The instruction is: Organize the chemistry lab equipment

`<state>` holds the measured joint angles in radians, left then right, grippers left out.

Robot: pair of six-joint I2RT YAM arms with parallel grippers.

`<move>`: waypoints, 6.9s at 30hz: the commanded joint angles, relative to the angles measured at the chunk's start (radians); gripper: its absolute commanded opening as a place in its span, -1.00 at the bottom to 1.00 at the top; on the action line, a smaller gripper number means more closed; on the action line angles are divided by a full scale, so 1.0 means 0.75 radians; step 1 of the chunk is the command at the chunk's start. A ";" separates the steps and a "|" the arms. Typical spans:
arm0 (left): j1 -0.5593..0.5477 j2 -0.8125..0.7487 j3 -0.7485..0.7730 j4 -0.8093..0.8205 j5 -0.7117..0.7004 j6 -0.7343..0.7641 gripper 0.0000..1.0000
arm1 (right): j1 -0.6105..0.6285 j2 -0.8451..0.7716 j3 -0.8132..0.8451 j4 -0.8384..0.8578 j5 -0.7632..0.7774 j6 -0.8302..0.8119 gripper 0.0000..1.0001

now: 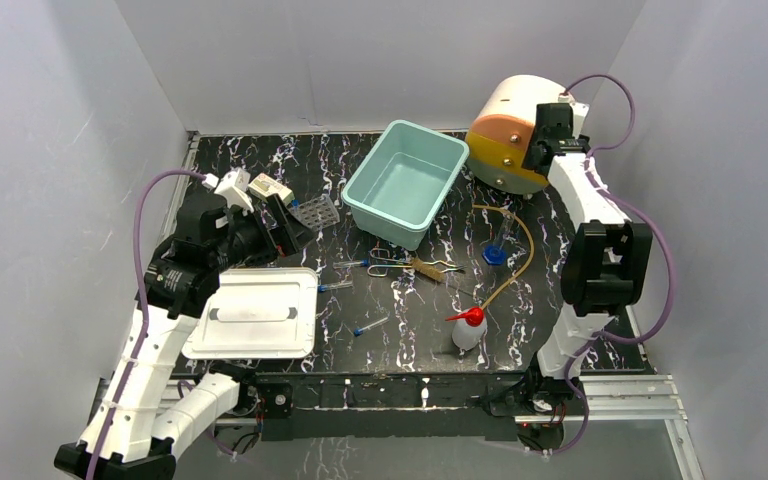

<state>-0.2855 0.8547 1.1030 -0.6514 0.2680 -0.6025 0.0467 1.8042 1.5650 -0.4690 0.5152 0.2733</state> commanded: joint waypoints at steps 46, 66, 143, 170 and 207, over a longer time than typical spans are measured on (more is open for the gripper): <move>-0.028 0.041 -0.083 0.114 0.306 -0.026 0.95 | 0.018 -0.988 -0.662 -0.325 -0.784 0.016 0.44; -0.028 0.130 -0.068 0.138 0.309 -0.082 0.93 | 0.125 -0.668 -0.623 0.039 -0.521 -0.080 0.03; -0.625 0.599 0.170 0.421 0.389 0.304 -0.55 | 0.441 -0.853 -0.562 0.248 -1.732 0.562 -0.57; -0.388 1.057 0.785 0.123 0.071 0.461 -1.00 | 0.439 -0.884 -0.393 0.124 -0.980 0.568 0.36; -0.366 2.070 1.620 0.045 -0.320 0.788 -0.97 | 0.439 -0.835 -0.480 -0.006 -0.783 0.340 0.35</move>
<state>-0.5377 2.4157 2.2883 -0.5983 0.0875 -0.0620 0.3752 1.1790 1.1793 -0.4992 -0.0872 0.5568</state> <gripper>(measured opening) 0.196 0.673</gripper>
